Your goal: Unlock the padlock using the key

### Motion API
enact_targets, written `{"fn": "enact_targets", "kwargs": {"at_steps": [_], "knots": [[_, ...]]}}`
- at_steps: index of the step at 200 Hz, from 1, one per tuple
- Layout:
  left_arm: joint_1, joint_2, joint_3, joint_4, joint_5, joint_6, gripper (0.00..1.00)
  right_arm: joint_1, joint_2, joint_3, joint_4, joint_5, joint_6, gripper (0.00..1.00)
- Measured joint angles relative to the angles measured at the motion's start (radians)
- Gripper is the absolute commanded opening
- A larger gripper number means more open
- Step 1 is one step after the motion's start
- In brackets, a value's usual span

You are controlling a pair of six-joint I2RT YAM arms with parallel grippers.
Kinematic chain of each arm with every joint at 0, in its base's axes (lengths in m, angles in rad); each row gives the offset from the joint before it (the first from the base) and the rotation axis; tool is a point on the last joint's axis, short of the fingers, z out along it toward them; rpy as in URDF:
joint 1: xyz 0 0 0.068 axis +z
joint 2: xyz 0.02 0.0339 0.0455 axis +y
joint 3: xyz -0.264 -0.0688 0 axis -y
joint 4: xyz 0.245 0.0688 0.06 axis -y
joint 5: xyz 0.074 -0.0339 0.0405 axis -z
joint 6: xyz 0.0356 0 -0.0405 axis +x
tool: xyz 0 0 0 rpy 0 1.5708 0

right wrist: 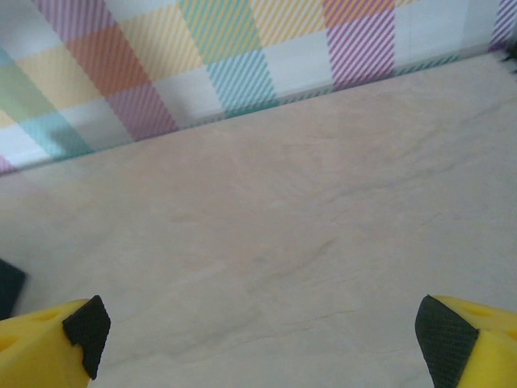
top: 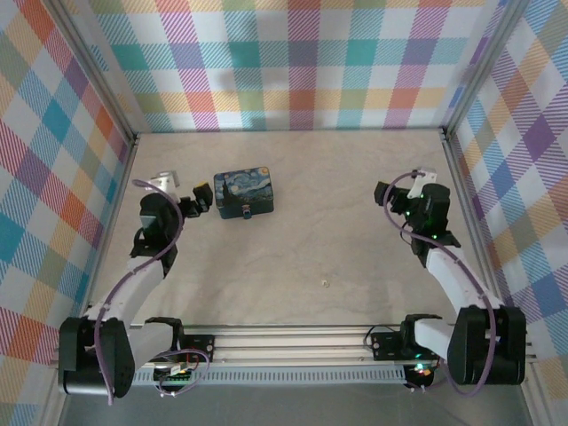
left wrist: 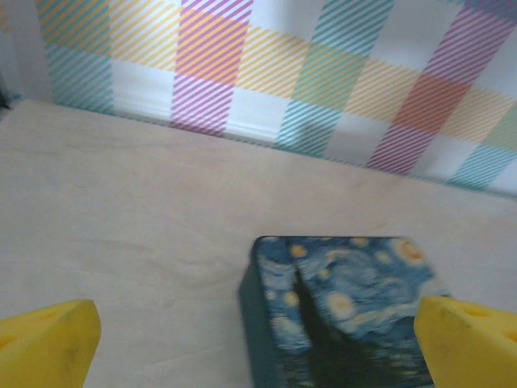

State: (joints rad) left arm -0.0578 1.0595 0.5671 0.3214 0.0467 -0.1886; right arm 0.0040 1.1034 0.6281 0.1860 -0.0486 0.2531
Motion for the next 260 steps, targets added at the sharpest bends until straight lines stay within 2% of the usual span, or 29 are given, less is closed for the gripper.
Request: {"fn": "enact_targets", "kwargs": {"at_steps": [36,86,122,166,204,260], "knots": [[-0.011,-0.014,0.035,-0.138,0.120,-0.216,1.00,0.036,-0.027,0.052,-0.195,-0.129,0.133,0.95],[-0.129,-0.021,0.011,-0.192,0.208,-0.403,1.00,0.229,-0.026,0.052,-0.449,-0.181,0.212,0.88],[-0.261,-0.016,0.011,-0.180,0.198,-0.468,1.00,0.387,0.018,0.053,-0.563,-0.180,0.257,0.77],[-0.419,0.031,0.003,-0.103,0.116,-0.517,1.00,0.533,0.137,0.053,-0.674,-0.175,0.303,0.65],[-0.447,0.092,0.003,-0.074,0.075,-0.530,1.00,0.631,0.210,0.053,-0.714,-0.167,0.320,0.59],[-0.457,0.096,0.004,-0.072,0.043,-0.529,1.00,0.727,0.316,0.076,-0.726,-0.128,0.331,0.51]]}}
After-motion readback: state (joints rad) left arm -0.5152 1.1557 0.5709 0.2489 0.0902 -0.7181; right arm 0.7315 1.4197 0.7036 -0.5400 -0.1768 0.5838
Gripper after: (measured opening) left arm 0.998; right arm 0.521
